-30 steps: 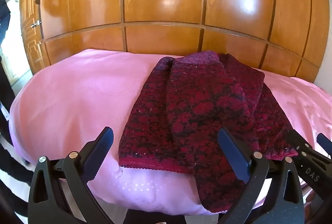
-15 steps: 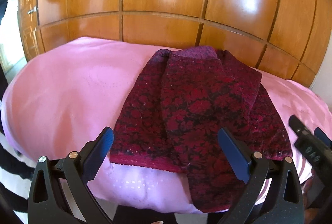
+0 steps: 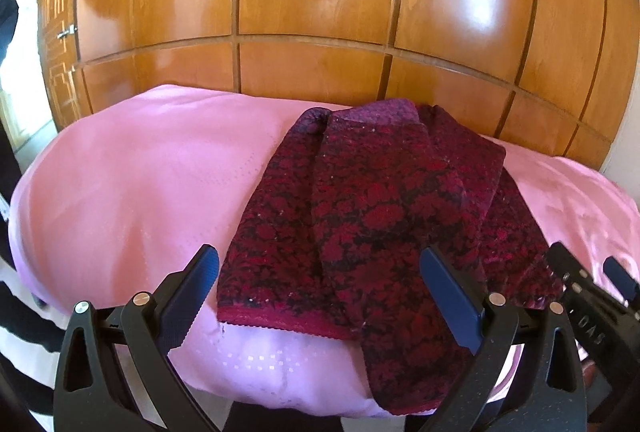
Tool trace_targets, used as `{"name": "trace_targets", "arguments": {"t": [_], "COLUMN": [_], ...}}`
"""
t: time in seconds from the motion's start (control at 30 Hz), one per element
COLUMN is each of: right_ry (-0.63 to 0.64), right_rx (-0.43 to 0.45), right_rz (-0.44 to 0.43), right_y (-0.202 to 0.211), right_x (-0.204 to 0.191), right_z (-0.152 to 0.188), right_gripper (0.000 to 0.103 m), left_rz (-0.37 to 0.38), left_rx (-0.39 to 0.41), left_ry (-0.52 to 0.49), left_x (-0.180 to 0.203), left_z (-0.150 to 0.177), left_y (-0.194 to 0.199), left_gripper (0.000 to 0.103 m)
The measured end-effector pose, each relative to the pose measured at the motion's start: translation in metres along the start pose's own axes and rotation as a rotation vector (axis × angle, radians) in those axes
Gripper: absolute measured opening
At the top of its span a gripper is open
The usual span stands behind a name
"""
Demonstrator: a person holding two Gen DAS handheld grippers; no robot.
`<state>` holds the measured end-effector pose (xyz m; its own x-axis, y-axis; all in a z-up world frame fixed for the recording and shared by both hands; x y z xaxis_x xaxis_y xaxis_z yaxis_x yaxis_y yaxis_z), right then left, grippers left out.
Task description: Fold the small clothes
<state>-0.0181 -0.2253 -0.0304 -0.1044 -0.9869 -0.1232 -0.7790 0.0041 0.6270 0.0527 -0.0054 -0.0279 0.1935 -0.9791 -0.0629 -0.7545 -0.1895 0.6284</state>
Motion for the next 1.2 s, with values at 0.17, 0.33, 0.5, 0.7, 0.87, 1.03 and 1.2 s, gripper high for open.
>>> {"name": "trace_targets", "arguments": {"t": [0.17,0.33,0.5,0.7,0.87,1.03,1.2], "right_ry": [-0.011,-0.035,0.027,-0.093,-0.077,-0.101,-0.146], "right_rx": [-0.016,-0.019,0.038,0.029,0.064,0.016,-0.050], "right_rz": [0.015,0.047,0.015,0.136,0.161,0.161,0.155], "right_y": [-0.008,-0.030,-0.018,-0.022,-0.016,-0.026,-0.031], "right_x": [0.006,0.007,-0.007,0.050,0.058,0.068,0.090], "right_z": [-0.010,-0.044,-0.063,-0.074,-0.083,-0.072,-0.046], "right_gripper": [0.101,0.101,0.101,0.101,0.101,0.101,0.101], "left_rz": [-0.001,-0.021,-0.014,0.037,0.063,0.069,0.060], "left_rx": [-0.004,0.000,-0.003,0.066,0.101,0.074,0.053], "left_ry": [-0.010,0.035,0.040,-0.037,-0.094,-0.128,-0.160], "left_x": [0.000,-0.010,-0.013,0.021,0.042,0.055,0.063], "left_z": [0.002,-0.001,-0.008,-0.023,-0.024,-0.020,-0.019], "left_y": [-0.002,-0.004,-0.007,0.003,0.011,0.005,-0.005], "left_gripper": [0.099,0.099,0.099,0.099,0.099,0.099,0.099]}}
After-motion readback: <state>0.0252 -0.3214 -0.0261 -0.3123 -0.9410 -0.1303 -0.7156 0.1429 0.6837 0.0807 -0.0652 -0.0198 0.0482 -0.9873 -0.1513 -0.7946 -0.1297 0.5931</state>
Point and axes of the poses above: each gripper's, at about its wrist camera, not at the fingertips, and y roughly against the way its jaws point, x to its right, z to its underside, the point moved 5 cm from there along -y, roughly the way its jaws point, and after that the axes turned 12 degrees about -z, right-handed, at the moved point
